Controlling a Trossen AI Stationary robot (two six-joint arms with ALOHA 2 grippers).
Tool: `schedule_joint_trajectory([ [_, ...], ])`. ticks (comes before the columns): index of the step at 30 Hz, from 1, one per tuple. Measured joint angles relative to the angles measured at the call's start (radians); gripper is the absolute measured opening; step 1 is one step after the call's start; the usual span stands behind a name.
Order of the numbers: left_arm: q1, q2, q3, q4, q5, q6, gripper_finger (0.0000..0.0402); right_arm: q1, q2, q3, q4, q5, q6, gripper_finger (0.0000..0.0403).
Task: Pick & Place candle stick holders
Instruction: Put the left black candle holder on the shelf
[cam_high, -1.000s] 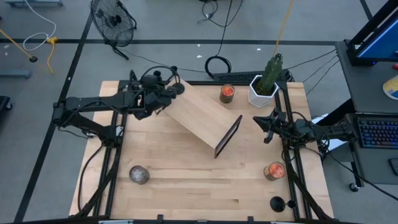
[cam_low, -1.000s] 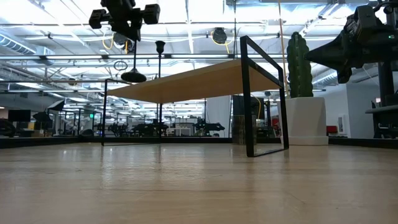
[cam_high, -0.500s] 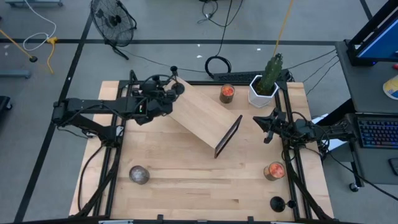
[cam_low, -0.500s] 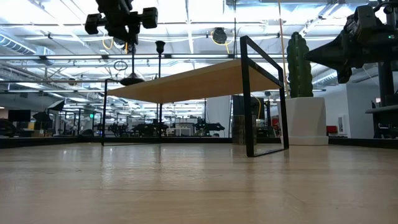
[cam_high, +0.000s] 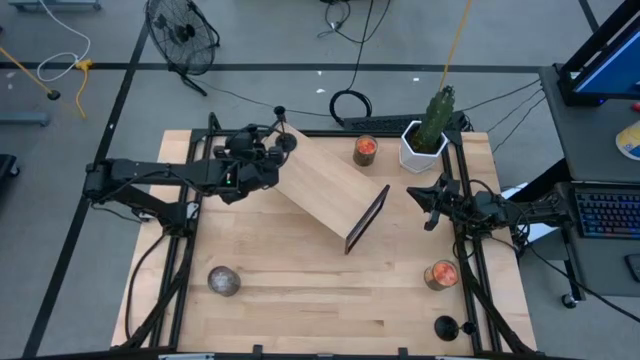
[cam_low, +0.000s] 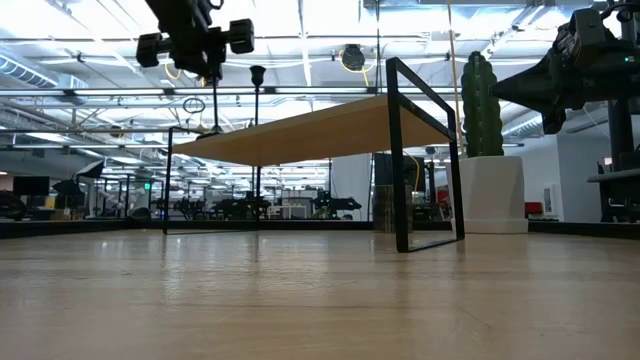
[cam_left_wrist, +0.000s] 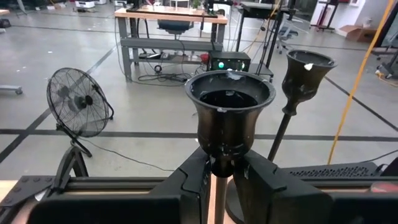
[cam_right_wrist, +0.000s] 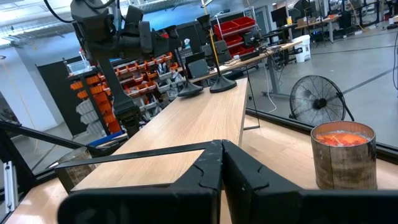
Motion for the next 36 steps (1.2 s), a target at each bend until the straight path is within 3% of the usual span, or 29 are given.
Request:
schedule_joint_trajectory([
  [36,0.0,0.008,-0.001,0.012,0.055,0.043,0.0068,0.0,0.0,0.0,0.0,0.0,0.0,0.0004],
])
